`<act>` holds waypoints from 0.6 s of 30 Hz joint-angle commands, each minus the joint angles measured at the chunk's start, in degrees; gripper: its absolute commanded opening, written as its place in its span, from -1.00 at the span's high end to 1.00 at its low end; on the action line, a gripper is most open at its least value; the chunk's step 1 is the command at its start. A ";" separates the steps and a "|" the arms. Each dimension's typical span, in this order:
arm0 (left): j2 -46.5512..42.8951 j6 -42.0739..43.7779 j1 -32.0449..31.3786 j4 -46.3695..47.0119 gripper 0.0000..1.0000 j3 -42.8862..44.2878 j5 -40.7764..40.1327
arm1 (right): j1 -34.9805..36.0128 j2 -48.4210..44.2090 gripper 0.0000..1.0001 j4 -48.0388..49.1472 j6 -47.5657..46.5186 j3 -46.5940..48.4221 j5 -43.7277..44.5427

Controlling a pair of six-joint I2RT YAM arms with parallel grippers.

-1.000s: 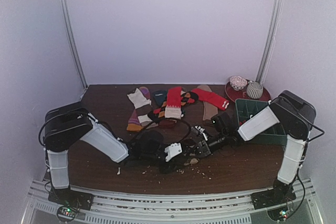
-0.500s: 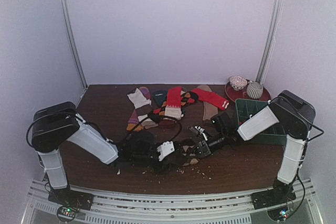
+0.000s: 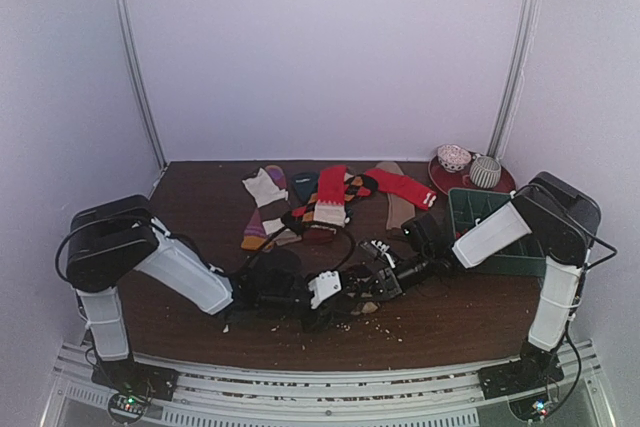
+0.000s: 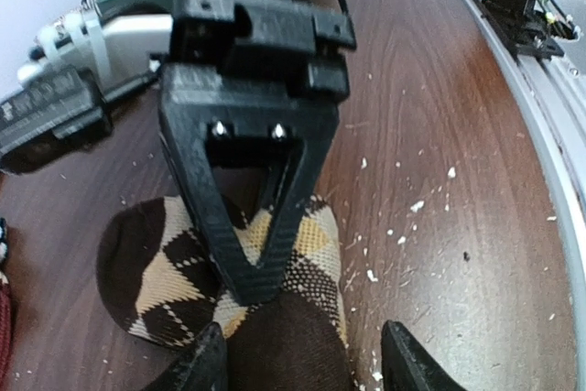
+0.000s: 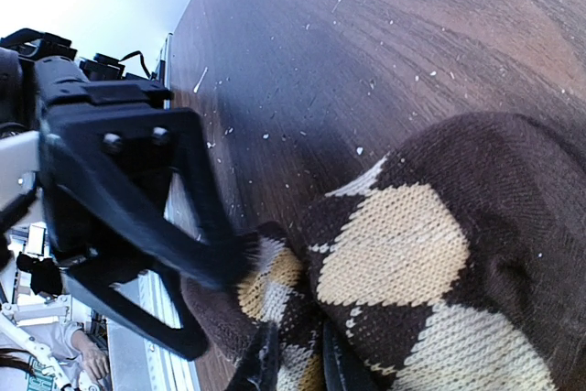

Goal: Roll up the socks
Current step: Roll a pair of socks at the center of the board.

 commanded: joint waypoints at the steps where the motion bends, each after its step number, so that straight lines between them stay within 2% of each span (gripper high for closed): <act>1: 3.09 0.25 -0.07 -0.05 -0.11 2.14 0.43 | 1.07 6.10 0.69 -17.20 -0.39 -4.70 8.43; 6: 5.09 -0.36 -0.06 -0.05 -0.05 3.48 0.89 | 1.06 5.99 0.68 -16.36 0.22 -5.19 8.39; 12: 7.54 -0.75 -0.07 -1.91 0.16 4.69 1.19 | 1.06 5.76 0.69 -15.12 1.26 -5.41 8.15; 18: 8.59 -1.29 -0.09 -2.76 -0.05 3.28 -0.37 | 1.06 5.35 0.69 -15.70 0.94 -5.49 8.22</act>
